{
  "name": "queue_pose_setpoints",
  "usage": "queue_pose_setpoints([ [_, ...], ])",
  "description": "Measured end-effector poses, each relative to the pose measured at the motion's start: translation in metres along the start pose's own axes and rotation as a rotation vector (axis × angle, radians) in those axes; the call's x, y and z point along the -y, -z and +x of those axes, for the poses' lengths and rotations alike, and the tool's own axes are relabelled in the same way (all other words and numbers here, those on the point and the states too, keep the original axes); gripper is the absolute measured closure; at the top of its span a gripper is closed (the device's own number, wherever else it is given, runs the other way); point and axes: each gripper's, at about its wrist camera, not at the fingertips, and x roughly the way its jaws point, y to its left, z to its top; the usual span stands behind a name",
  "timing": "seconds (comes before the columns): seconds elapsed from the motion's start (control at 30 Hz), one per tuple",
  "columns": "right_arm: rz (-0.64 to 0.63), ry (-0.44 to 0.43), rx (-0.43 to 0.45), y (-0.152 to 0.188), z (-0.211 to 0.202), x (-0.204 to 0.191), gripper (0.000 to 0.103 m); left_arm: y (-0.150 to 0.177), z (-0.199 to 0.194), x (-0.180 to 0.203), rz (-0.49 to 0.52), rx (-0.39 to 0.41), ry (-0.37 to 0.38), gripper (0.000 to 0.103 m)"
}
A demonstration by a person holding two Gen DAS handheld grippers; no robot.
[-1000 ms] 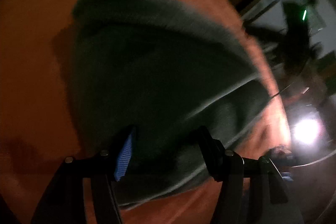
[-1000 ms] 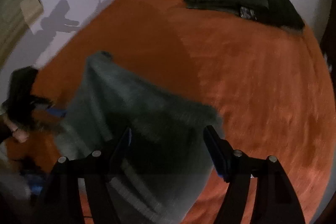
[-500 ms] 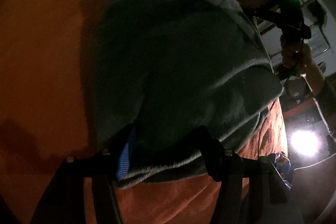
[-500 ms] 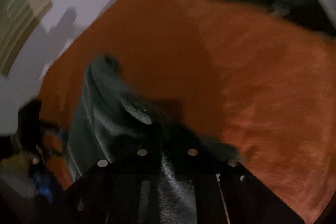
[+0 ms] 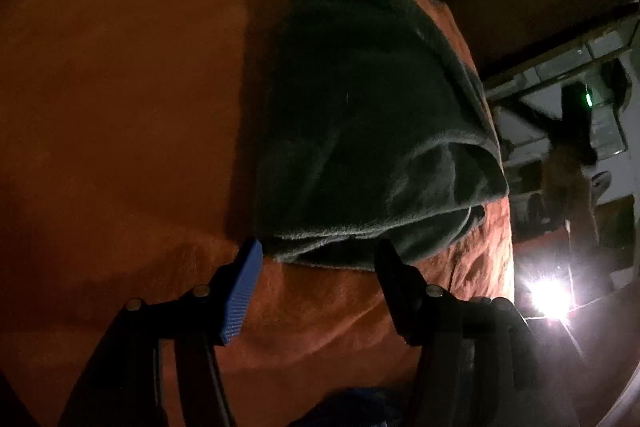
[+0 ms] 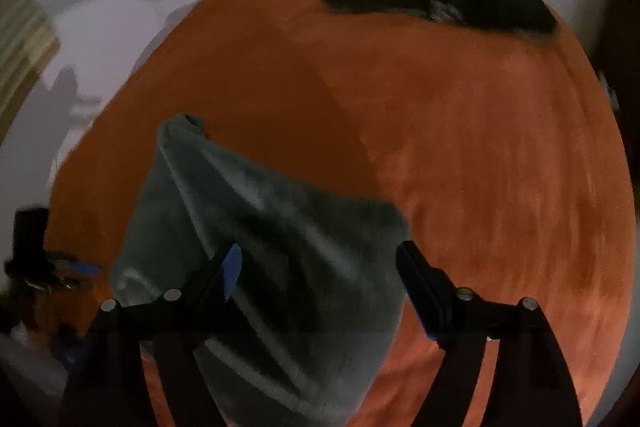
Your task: Fold clothes
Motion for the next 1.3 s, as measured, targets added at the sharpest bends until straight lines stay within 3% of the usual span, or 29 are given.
queue_pose_setpoints([
  [0.07,0.044,-0.056,0.0,0.033,-0.012,-0.01,0.024,-0.005,-0.002,0.01,0.105,0.023,-0.064,0.043],
  [0.13,-0.005,-0.051,-0.013,0.059,-0.017,-0.03,0.025,-0.004,0.002,0.02,0.224,0.001,-0.102,0.043],
  [0.23,-0.185,0.054,-0.028,0.096,-0.02,-0.068,0.026,0.0,0.025,0.038,0.35,-0.048,-0.165,0.043],
  [0.27,-0.255,0.126,-0.032,0.107,-0.018,-0.079,0.026,0.0,0.033,0.043,0.379,-0.055,-0.191,0.043],
  [0.37,-0.433,0.272,-0.062,0.127,-0.017,-0.093,0.026,-0.002,0.048,0.056,0.461,-0.031,-0.25,0.043],
  [0.47,-0.557,0.365,-0.061,0.142,-0.011,-0.093,0.026,-0.01,0.055,0.054,0.442,0.024,-0.275,0.044],
  [0.5,-0.575,0.365,-0.065,0.145,-0.006,-0.093,0.028,-0.013,0.056,0.052,0.429,0.045,-0.275,0.052],
  [0.53,-0.586,0.349,-0.066,0.148,-0.008,-0.09,0.055,-0.016,0.053,0.051,0.415,0.065,-0.264,0.075],
  [0.57,-0.584,0.326,-0.087,0.147,-0.005,-0.089,0.085,-0.019,0.05,0.049,0.401,0.086,-0.253,0.079],
  [0.6,-0.582,0.302,-0.109,0.146,-0.002,-0.089,0.086,-0.02,0.042,0.049,0.388,0.111,-0.238,0.085],
  [0.73,-0.539,0.244,0.036,0.147,-0.053,-0.101,0.088,-0.018,-0.009,0.042,0.329,0.261,-0.241,0.1],
  [0.8,-0.455,0.193,-0.004,0.15,-0.053,-0.09,0.089,-0.014,-0.016,0.018,0.265,0.254,-0.281,0.101],
  [0.87,-0.404,0.177,-0.07,0.156,-0.034,-0.074,0.09,-0.011,-0.014,-0.01,0.183,0.212,-0.298,0.101],
  [0.9,-0.389,0.17,-0.108,0.162,-0.023,-0.067,0.09,-0.01,-0.015,-0.02,0.136,0.19,-0.261,0.101],
  [1.03,-0.409,0.16,-0.134,0.171,-0.023,-0.071,0.089,-0.02,-0.023,0.012,0.238,0.198,-0.197,0.096],
  [1.1,-0.473,0.19,-0.095,0.176,-0.029,-0.084,0.065,-0.031,-0.017,0.044,0.337,0.183,-0.154,0.086],
  [1.13,-0.533,0.222,-0.052,0.179,-0.033,-0.096,0.044,-0.038,-0.012,0.061,0.38,0.172,-0.122,0.081],
  [1.17,-0.572,0.246,-0.033,0.182,-0.031,-0.104,0.041,-0.049,-0.005,0.078,0.412,0.145,-0.095,0.079],
  [1.23,-0.65,0.339,-0.02,0.187,-0.016,-0.118,0.045,-0.072,0.009,0.111,0.473,0.089,-0.04,0.064],
  [1.27,-0.666,0.376,-0.025,0.188,-0.009,-0.121,0.07,-0.083,0.017,0.127,0.504,0.06,-0.013,0.06],
  [1.3,-0.65,0.374,-0.019,0.188,-0.008,-0.122,0.088,-0.101,0.022,0.144,0.525,0.034,0.021,0.055],
])
